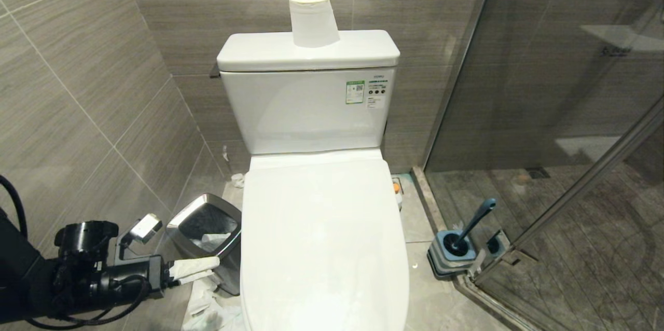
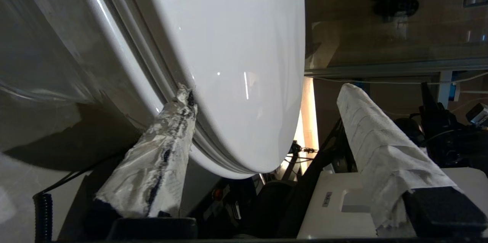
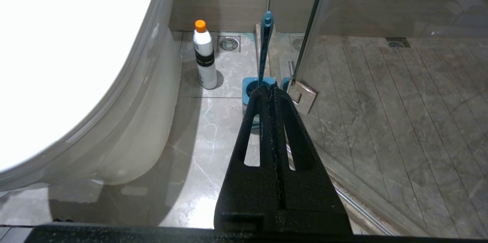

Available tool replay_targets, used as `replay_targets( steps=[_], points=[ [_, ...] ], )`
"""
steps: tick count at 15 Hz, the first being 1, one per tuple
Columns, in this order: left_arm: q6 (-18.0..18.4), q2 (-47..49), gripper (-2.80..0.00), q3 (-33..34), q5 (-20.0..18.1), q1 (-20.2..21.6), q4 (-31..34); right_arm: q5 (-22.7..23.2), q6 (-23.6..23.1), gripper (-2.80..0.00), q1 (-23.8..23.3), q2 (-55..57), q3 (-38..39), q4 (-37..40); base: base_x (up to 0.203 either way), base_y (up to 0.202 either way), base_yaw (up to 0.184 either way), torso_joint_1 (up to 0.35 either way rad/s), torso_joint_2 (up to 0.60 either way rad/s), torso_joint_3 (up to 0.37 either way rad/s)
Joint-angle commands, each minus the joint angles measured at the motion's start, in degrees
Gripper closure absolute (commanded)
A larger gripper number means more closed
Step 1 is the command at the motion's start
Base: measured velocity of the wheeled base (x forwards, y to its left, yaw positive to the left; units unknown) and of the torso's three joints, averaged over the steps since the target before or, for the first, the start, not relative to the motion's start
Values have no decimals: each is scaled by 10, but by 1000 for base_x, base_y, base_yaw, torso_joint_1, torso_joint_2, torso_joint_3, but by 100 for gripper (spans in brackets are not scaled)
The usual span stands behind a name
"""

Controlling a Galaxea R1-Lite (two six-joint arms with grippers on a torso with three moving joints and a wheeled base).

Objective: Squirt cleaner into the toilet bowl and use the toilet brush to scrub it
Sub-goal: Use the left hand to lift the toilet lid slightly

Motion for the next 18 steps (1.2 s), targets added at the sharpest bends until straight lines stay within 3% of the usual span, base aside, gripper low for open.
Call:
replay_targets(
  steps=[1, 4, 11, 18],
  points=[
    [15, 15, -280, 8, -3, -5, -1, 0, 0, 0, 0, 1, 0, 0, 0, 0, 0, 0, 0, 0],
    [38, 31, -280, 13, 16, -23, -5, 0, 0, 0, 0, 1, 0, 0, 0, 0, 0, 0, 0, 0],
    [39, 66, -280, 19, 51, -76, -57, 0, 0, 0, 0, 1, 0, 0, 0, 0, 0, 0, 0, 0],
    [40, 88, -280, 14, 83, -95, -77, 0, 0, 0, 0, 1, 0, 0, 0, 0, 0, 0, 0, 0]
  ],
)
